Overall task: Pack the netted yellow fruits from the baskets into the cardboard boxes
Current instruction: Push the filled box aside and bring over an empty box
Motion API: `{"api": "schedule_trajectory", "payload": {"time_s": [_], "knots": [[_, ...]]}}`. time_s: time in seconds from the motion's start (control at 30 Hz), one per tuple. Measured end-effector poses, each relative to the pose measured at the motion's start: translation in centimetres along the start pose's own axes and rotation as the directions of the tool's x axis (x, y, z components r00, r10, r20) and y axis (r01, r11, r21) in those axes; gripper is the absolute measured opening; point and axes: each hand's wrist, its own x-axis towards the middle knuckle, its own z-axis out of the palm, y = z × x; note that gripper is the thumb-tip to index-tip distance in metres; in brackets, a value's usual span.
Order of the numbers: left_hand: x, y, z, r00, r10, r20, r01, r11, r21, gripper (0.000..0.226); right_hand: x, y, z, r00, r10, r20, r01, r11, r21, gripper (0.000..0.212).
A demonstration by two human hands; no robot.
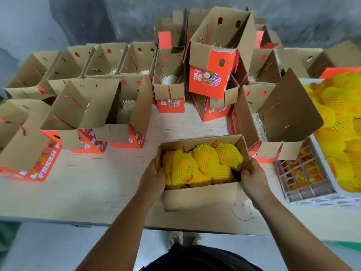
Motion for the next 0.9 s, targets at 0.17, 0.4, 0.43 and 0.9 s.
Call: {"api": "schedule_trajectory", "payload": {"time_s": [0.17,0.4,0.43,0.9], "knots": [[-1.2,-1.8,-2.1,0.989,-0.112,-0.101,0.107,0.993,-0.052,0.041,-0.5,-1.9,1.7,0.991,-0.042,0.125,0.043,0.999,-0.011,0.054],[-3.1,-4.8,-8.1,0.816,-0.269,-0.512,0.083,0.931,-0.357,0.028,-3.8,-4.7,8.0,0.919,-0.155,0.364,0.167,0.986,-0.003,0.055],[-3.8,-5.4,-8.5,0.791,-0.283,-0.543,0.074,0.924,-0.374,0.026,-4.5,-4.9,8.9,0.902,-0.169,0.396,0.181,0.983,0.007,0.056],[-3.9,-13.9,-21.1,0.823,-0.24,-0.514,0.03,0.923,-0.384,0.041,-10.0,-13.2,21.8,0.869,-0.203,0.452,0.25,0.967,-0.047,0.057]]}}
